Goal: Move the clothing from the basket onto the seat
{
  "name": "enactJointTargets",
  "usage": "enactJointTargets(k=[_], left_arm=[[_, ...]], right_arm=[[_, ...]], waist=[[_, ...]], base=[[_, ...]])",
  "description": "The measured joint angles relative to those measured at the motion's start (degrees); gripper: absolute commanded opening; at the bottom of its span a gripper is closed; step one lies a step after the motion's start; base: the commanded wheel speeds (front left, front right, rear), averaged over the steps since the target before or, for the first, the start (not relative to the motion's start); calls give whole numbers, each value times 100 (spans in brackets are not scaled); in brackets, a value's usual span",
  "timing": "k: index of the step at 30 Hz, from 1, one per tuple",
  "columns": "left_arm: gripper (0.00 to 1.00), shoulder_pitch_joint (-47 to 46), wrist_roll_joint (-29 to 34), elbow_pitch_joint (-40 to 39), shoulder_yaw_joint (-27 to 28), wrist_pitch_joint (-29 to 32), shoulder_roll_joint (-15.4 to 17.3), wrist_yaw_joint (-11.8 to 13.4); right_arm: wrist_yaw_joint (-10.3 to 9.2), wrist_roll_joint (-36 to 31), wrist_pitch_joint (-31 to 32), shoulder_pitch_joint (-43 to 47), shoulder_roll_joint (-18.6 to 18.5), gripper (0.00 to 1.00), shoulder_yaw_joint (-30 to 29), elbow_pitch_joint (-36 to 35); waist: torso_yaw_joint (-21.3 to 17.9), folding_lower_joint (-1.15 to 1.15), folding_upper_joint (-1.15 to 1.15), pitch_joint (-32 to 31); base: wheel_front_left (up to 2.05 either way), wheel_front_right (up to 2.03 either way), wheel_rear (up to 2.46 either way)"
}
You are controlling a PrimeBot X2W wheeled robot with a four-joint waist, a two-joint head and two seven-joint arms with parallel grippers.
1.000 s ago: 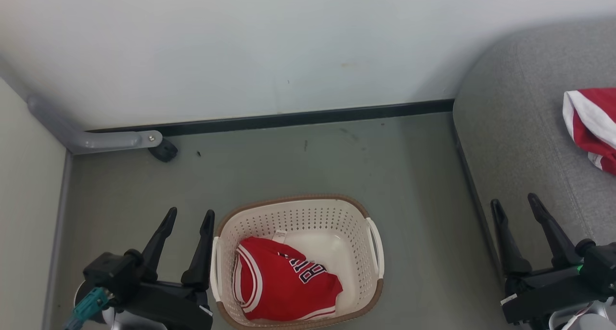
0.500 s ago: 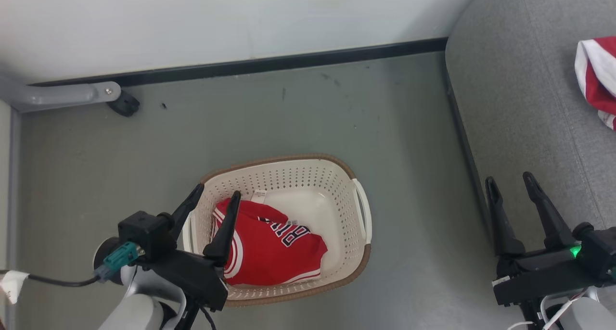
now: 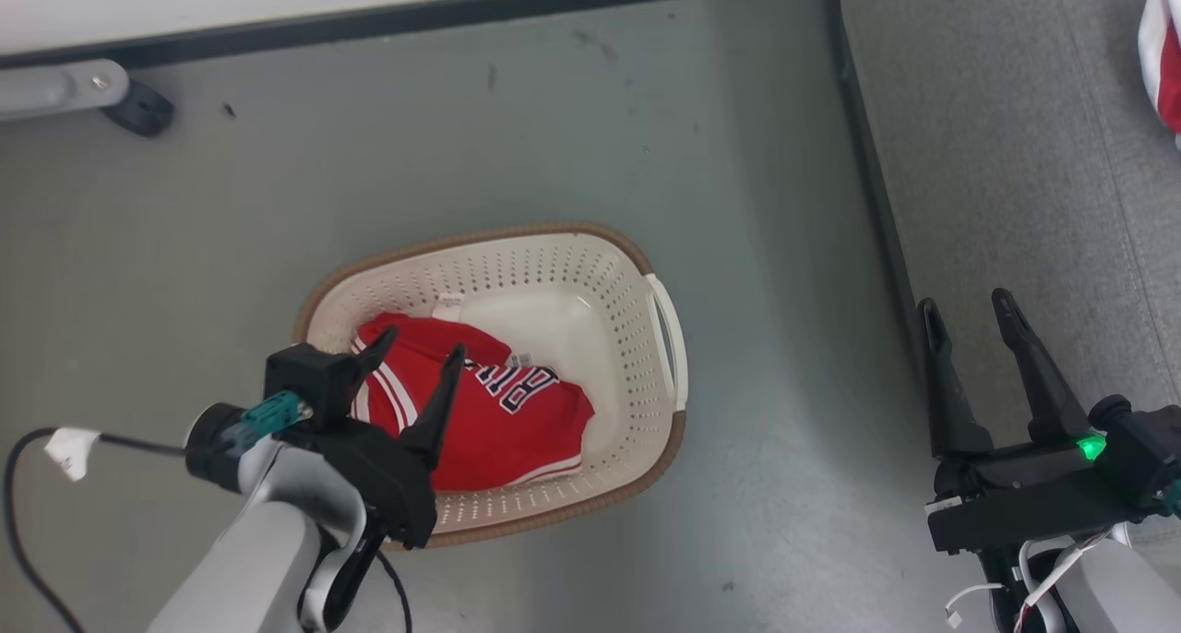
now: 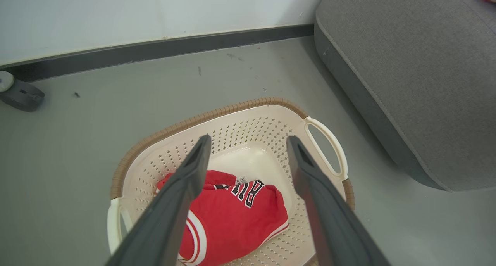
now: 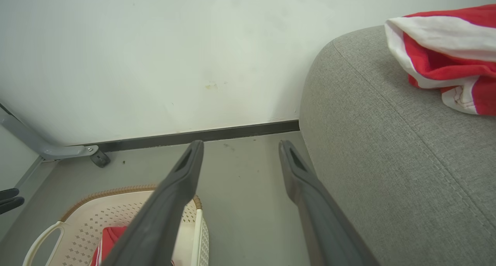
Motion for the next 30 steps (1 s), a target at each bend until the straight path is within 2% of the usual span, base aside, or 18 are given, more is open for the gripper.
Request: enactJointTargets(k=[7, 19, 30], left_arm=[[100, -381, -7, 609, -63, 215, -200, -51], [100, -1019, -8, 1778, 52, 508, -151, -48], [100, -1396, 46, 2410, 49, 665, -65, -8]], right_arm=[[56, -119, 0, -113, 48, 100, -101, -147], [127, -281, -15, -230, 252, 100, -157, -291], [165, -438, -15, -240, 468, 100, -157, -363]], waist=[[-152, 0, 0, 405], [-399, 0, 0, 1132], [-633, -1, -1, 1630]], base=[[0, 0, 0], [0, 0, 0], [0, 0, 0]])
